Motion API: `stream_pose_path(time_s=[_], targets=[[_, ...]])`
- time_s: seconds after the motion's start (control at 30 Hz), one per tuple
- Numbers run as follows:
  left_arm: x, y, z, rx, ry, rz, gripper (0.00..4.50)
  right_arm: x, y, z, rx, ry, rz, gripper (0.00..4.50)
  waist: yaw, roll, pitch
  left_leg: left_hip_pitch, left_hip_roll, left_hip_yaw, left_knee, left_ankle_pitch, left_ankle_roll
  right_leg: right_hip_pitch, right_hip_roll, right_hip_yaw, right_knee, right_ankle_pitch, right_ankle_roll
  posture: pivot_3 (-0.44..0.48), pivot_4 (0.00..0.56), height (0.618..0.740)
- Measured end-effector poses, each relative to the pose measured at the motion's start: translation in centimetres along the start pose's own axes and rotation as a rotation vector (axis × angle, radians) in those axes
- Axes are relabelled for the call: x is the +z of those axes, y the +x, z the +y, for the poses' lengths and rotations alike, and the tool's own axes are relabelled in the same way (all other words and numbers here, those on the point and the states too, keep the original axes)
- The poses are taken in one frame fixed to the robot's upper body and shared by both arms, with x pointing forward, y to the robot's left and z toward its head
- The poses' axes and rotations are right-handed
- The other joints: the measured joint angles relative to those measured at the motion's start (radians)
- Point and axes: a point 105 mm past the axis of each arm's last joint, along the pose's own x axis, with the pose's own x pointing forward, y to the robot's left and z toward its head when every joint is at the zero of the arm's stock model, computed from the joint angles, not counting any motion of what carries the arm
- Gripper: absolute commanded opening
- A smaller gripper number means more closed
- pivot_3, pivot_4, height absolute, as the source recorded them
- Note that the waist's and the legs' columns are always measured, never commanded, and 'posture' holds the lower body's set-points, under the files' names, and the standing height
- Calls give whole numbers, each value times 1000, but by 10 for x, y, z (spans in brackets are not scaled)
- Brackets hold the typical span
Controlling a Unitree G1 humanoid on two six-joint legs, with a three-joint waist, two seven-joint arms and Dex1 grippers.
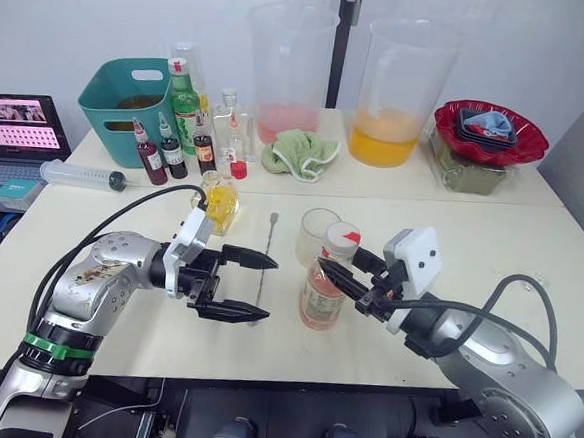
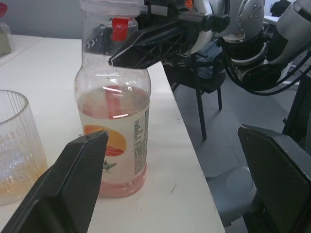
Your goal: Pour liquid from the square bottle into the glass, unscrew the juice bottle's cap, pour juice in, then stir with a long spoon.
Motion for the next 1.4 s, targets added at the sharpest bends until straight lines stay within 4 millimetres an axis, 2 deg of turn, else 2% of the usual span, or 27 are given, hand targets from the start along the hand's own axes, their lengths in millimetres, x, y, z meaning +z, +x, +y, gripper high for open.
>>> stream_pose_path(time_s=[0.13,0.17,0.27,0.4,0.53,0.67,0.93,1.07,1.27,1.33,1.4], targets=[[-4,-5,-4,24,-24,18,4500,0,-10,-1,104,-40,59,4268,0,0,0,0,0,0,0,0,0,1,0,0,-1,0,0,0,150,740],[-4,-8,-7,28,-29,27,4500,-1,-14,-3,133,-73,90,4444,0,0,0,0,0,1,0,0,0,1,0,0,-1,0,0,0,150,740],[-6,-13,-15,39,-42,45,4500,-4,-20,-7,242,-105,133,4444,0,0,0,1,2,2,0,0,1,2,1,-1,-2,0,0,0,150,740],[-5,-15,-20,67,-51,41,4500,2,-19,-12,400,-121,92,4444,0,0,0,1,4,4,1,0,1,3,2,-1,-3,0,0,0,150,740],[5,-19,-27,109,-45,1,4500,1,-11,-35,494,-195,94,4444,-1,0,0,1,5,6,1,0,1,1,2,0,-3,0,0,0,150,740],[11,-24,-33,155,-27,3,4500,1,-4,-47,584,-216,83,4444,-1,0,0,1,5,7,1,-1,1,0,2,0,-2,0,-1,0,150,740],[9,-28,-36,237,-21,5,4500,5,7,-45,761,-194,67,4444,5,0,0,1,5,6,1,-1,1,0,1,0,-2,1,-1,0,150,740],[8,-29,-37,265,-6,8,4500,3,12,-45,790,-163,51,3333,5,0,0,1,5,7,1,-1,1,0,1,1,-2,1,-1,0,150,740],[9,-28,-35,266,11,1,4500,-1,11,-43,791,-170,58,1322,5,0,0,1,5,7,1,-1,1,-1,1,1,-2,1,-2,0,150,740],[9,-25,-32,255,13,-2,4500,-1,10,-38,788,-177,53,1047,7,0,0,1,5,7,1,-1,1,0,1,0,-2,1,-2,0,150,740],[8,-23,-30,246,11,-3,4500,-1,8,-37,763,-176,46,1023,7,0,0,1,5,7,1,-1,1,0,1,1,-2,1,-2,0,150,740]])
